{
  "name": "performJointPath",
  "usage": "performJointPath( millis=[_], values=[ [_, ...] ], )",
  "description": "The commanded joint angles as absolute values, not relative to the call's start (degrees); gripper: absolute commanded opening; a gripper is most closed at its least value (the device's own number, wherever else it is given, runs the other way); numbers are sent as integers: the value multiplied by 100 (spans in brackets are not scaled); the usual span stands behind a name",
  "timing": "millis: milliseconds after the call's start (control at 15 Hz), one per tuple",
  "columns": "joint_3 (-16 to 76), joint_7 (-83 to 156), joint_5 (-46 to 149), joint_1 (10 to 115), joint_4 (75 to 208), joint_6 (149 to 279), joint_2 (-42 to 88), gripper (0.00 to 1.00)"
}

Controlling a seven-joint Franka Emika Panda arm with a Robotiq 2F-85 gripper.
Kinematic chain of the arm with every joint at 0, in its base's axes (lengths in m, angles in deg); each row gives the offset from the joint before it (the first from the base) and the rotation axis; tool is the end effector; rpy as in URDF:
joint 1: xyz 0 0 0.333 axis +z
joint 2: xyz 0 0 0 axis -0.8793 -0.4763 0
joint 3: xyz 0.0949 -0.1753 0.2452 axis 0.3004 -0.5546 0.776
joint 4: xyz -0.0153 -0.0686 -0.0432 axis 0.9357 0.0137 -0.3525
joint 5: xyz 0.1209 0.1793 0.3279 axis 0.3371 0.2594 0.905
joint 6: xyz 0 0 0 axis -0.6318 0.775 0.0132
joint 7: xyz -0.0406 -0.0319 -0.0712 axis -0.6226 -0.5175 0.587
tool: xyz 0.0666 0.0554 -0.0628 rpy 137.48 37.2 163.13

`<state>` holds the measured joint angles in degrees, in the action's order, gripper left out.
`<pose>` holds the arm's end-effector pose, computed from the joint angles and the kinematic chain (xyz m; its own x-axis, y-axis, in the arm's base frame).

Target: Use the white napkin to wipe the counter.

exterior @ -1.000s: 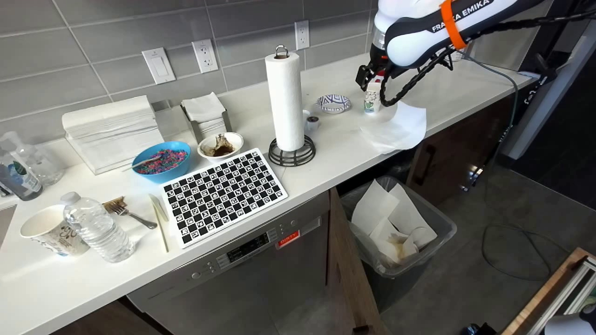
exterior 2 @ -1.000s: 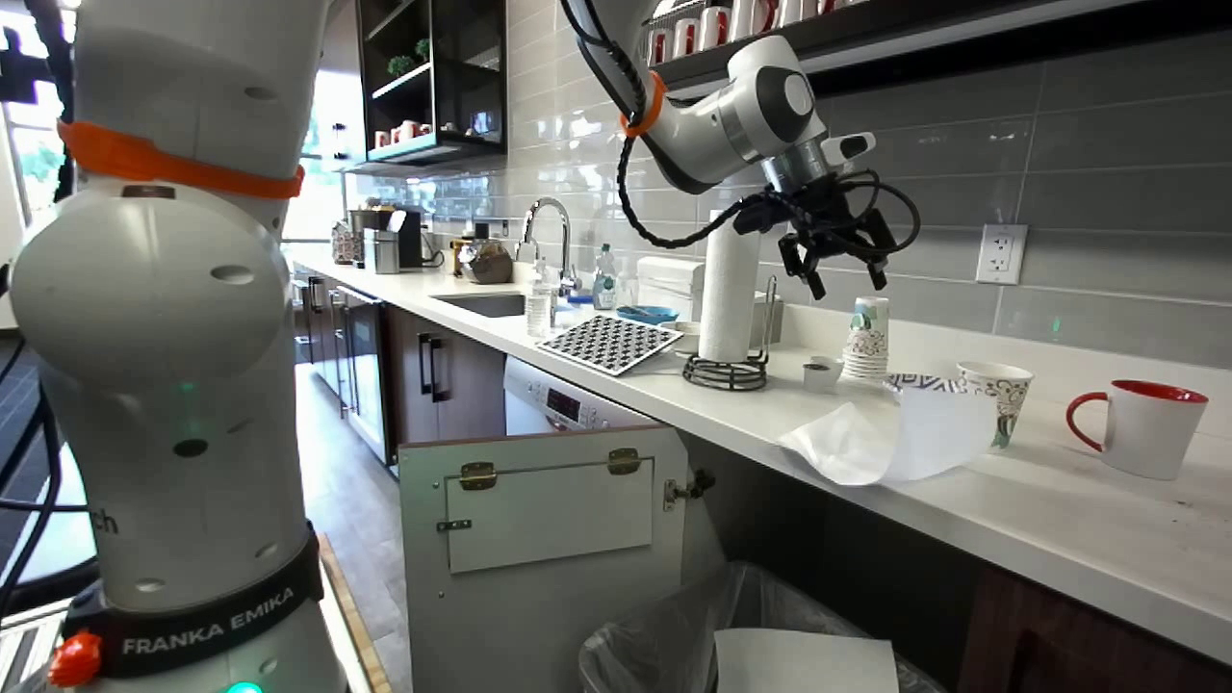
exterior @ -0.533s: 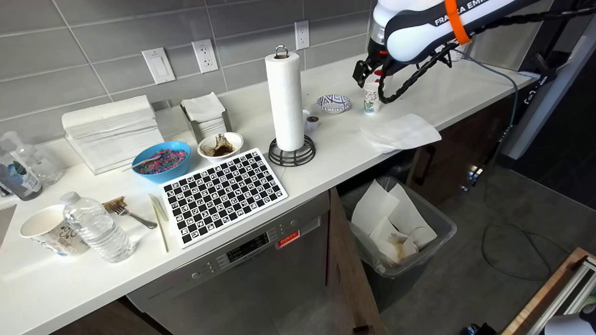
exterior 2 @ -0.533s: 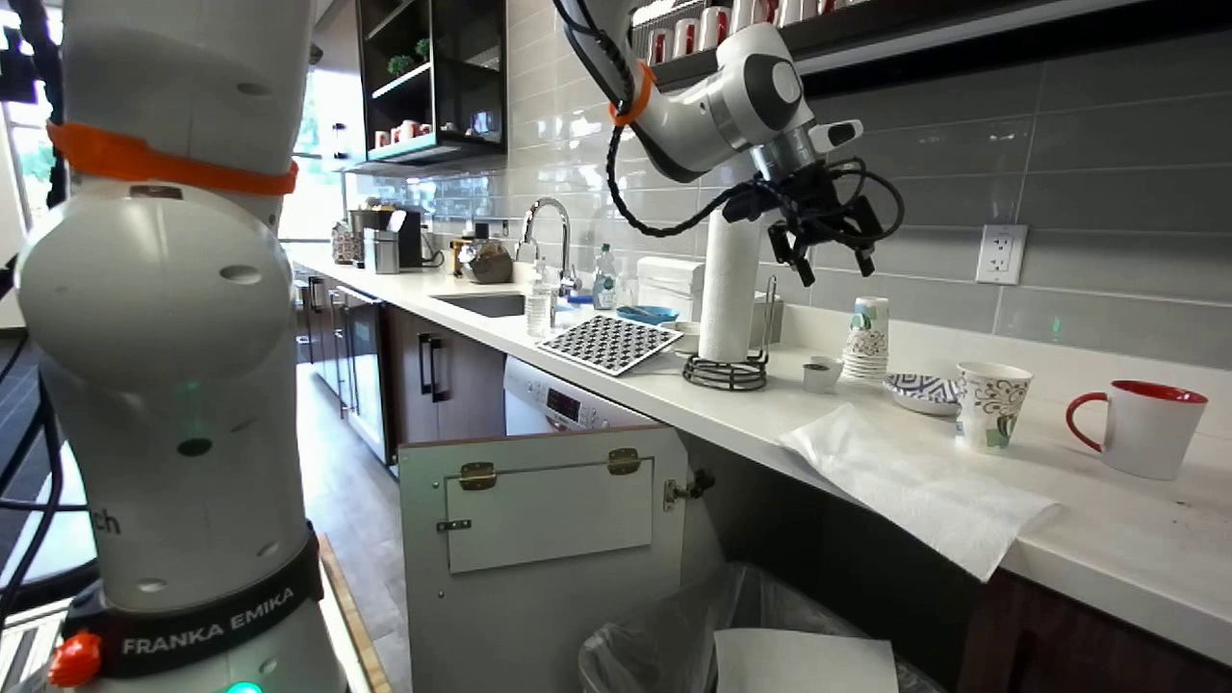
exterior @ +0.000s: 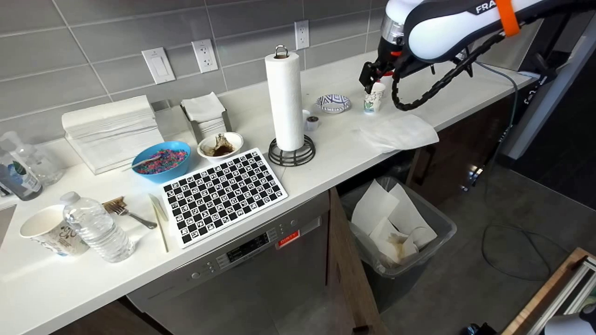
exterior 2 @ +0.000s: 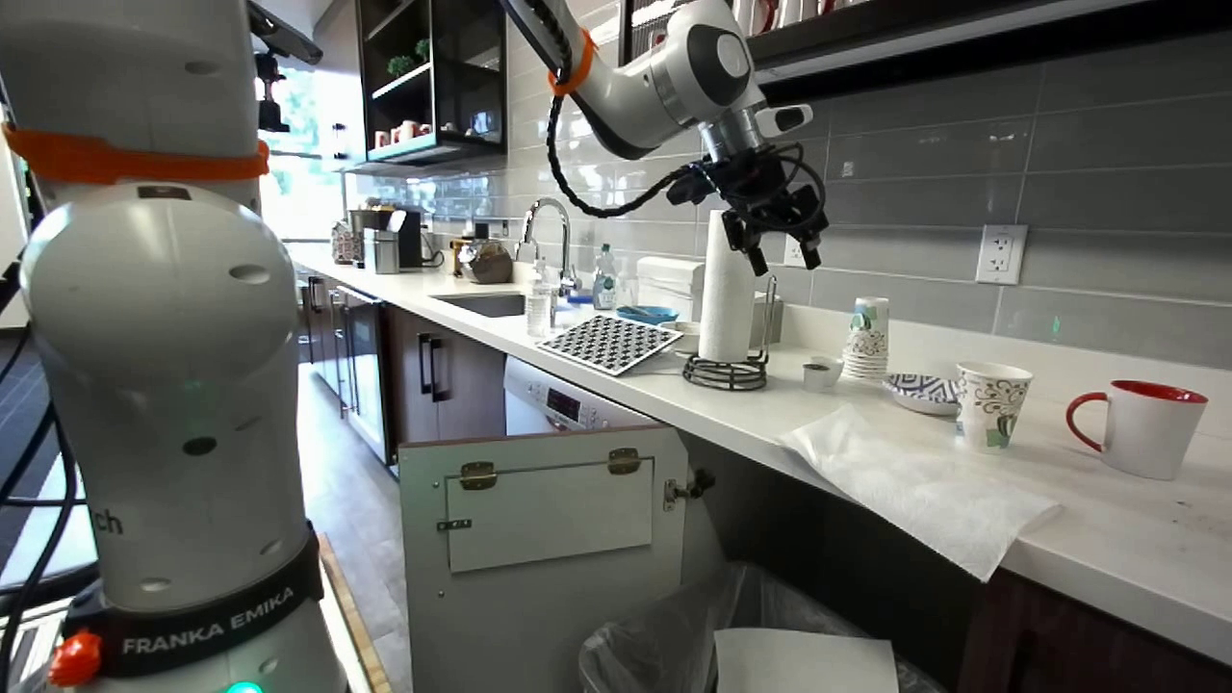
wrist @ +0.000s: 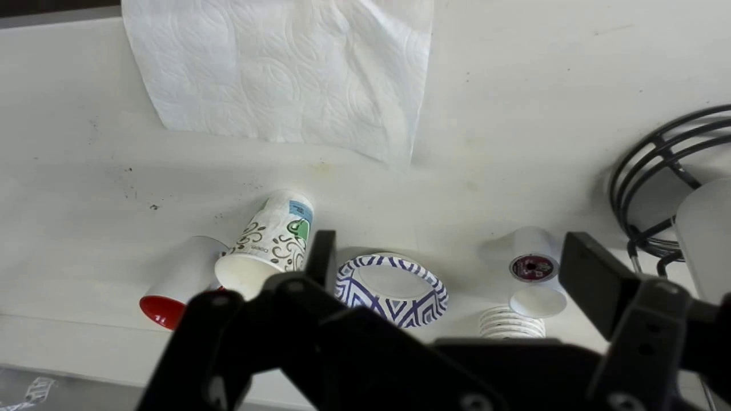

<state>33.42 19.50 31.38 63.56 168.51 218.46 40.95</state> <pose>0.5710 0.0130 0.4769 0.9095 -0.0377 0.4140 -0.1339 -0.9693 0.2060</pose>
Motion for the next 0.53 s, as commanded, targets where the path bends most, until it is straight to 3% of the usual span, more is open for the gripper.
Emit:
performJointPath(
  millis=[0,467],
  values=[
    [3412,1977,3156,6280,16833,21835,4100,100],
    [3265,1387,2979,6120,16527,21395,3596,100]
  ],
)
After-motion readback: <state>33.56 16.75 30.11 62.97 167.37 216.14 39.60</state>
